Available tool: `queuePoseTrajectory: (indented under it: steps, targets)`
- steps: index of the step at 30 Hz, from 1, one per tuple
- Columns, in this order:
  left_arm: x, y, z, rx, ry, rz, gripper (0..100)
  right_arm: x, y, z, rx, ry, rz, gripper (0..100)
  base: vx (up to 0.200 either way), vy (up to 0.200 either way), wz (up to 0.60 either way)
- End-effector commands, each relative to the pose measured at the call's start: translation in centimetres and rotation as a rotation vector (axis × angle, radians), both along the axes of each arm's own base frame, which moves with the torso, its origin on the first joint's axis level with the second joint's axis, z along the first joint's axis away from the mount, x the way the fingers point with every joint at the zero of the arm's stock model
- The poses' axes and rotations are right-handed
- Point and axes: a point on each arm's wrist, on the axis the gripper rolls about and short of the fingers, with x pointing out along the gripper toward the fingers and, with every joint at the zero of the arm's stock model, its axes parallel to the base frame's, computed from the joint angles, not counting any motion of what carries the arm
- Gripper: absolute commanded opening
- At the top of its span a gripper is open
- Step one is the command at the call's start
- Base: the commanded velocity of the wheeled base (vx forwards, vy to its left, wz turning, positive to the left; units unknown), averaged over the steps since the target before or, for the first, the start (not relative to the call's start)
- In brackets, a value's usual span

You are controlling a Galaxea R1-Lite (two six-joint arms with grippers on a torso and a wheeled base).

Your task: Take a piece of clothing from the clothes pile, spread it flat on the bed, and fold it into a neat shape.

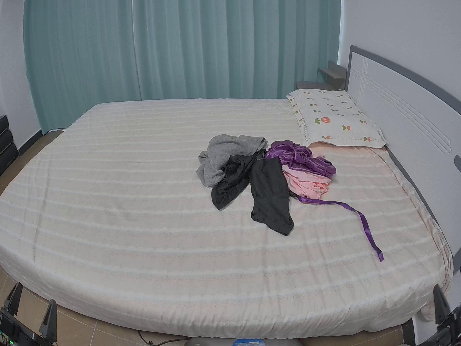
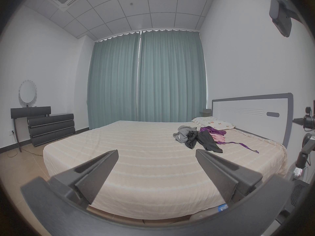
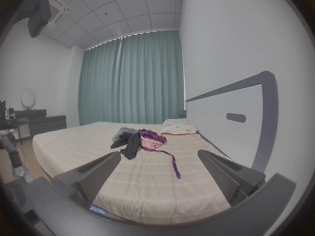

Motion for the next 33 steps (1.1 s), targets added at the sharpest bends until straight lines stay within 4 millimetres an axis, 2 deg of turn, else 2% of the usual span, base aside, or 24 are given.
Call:
queuePoseTrajectory:
  steps: [1, 5, 7, 8, 9, 12, 13, 14, 15, 16, 17, 19, 20, 22, 26, 27, 28, 30, 31, 33]
  targets:
    - [0.0, 0.0, -0.5, 0.0, 0.001, 0.0, 100, 1.3, 0.0, 5.7, 0.077, 0.016, 0.028, 100, 0.0, 0.0, 0.0]
    - [0.0, 0.0, -0.5, 0.0, 0.001, 0.0, 100, 3.1, 0.2, 5.0, 0.04, 0.145, 0.096, 100, 0.0, 0.0, 0.0]
    - [0.0, 0.0, -0.5, 0.0, 0.001, 0.0, 100, 4.8, 0.4, 4.9, 0.065, 0.261, 0.169, 100, 0.0, 0.0, 0.0]
    - [0.0, 0.0, -0.5, 0.0, 0.001, 0.0, 100, 4.8, 0.4, 4.9, 0.065, 0.261, 0.169, 100, 0.0, 0.0, 0.0]
    - [0.0, 0.0, -0.5, 0.0, 0.001, 0.0, 100, 6.3, 0.7, 5.1, 0.07, 0.345, 0.219, 100, 0.0, 0.0, 0.0]
    - [0.0, 0.0, -0.5, 0.0, 0.001, 0.0, 100, 8.1, 1.1, 5.7, 0.07, 0.423, 0.262, 100, 0.0, 0.0, 0.0]
    - [0.0, 0.0, -0.5, 0.0, 0.001, 0.002, 100, 9.7, 1.4, 5.8, 0.068, 0.492, 0.277, 100, 0.0, 0.0, 0.0]
    - [0.0, 0.0, -0.5, 0.0, 0.001, 0.002, 100, 9.8, 1.5, 5.8, 0.069, 0.498, 0.281, 100, 0.0, 0.0, 0.0]
    - [0.0, 0.0, -0.5, 0.0, 0.001, 0.0, 100, 11.8, 2.0, 6.0, 0.073, 0.56, 0.304, 100, 0.0, 0.0, 0.0]
    - [0.0, 0.0, -0.5, 0.0, 0.001, 0.0, 100, 12.0, 2.0, 6.0, 0.074, 0.565, 0.305, 100, 0.0, 0.0, 0.0]
    - [0.0, 0.0, -0.5, 0.0, 0.001, 0.0, 100, 14.2, 2.5, 6.1, 0.093, 0.6, 0.314, 100, 0.0, 0.0, 0.0]
    - [0.0, 0.0, -0.5, 0.0, 0.001, 0.0, 100, 17.0, 3.0, 6.0, 0.117, 0.631, 0.308, 100, 0.0, 0.0, 0.0]
    - [0.0, 0.0, -0.5, 0.0, 0.001, 0.002, 100, 17.2, 3.1, 6.0, 0.117, 0.632, 0.306, 100, 0.0, 0.0, 0.0]
    - [0.0, 0.0, -0.5, 0.0, 0.001, 0.002, 100, 20.9, 3.7, 5.4, 0.128, 0.653, 0.297, 100, 0.0, 0.0, 0.0]
    - [0.0, 0.0, -0.5, 0.0, 0.001, 0.002, 100, 25.4, 4.6, 4.1, 0.137, 0.705, 0.29, 100, 0.0, 0.0, 0.0]
    - [0.0, 0.0, -0.5, 0.0, 0.001, 0.0, 100, 25.6, 4.6, 4.1, 0.139, 0.706, 0.289, 100, 0.0, 0.0, 0.0]
    - [0.0, 0.0, -0.5, 0.0, 0.001, 0.002, 100, 28.1, 5.1, 3.5, 0.161, 0.722, 0.278, 100, 0.0, 0.0, 0.0]
    - [0.0, 0.0, -0.5, 0.0, 0.001, 0.0, 100, 30.2, 5.6, 3.1, 0.196, 0.733, 0.266, 100, 0.0, 0.0, 0.0]
    - [0.0, 0.0, -0.5, 0.0, 0.001, 0.0, 100, 30.4, 5.7, 3.0, 0.2, 0.736, 0.266, 100, 0.0, 0.0, 0.0]
    - [0.0, 0.0, -0.5, 0.0, 0.001, 0.002, 100, 32.2, 6.8, 2.8, 0.239, 0.74, 0.272, 100, 0.0, 0.0, 0.0]
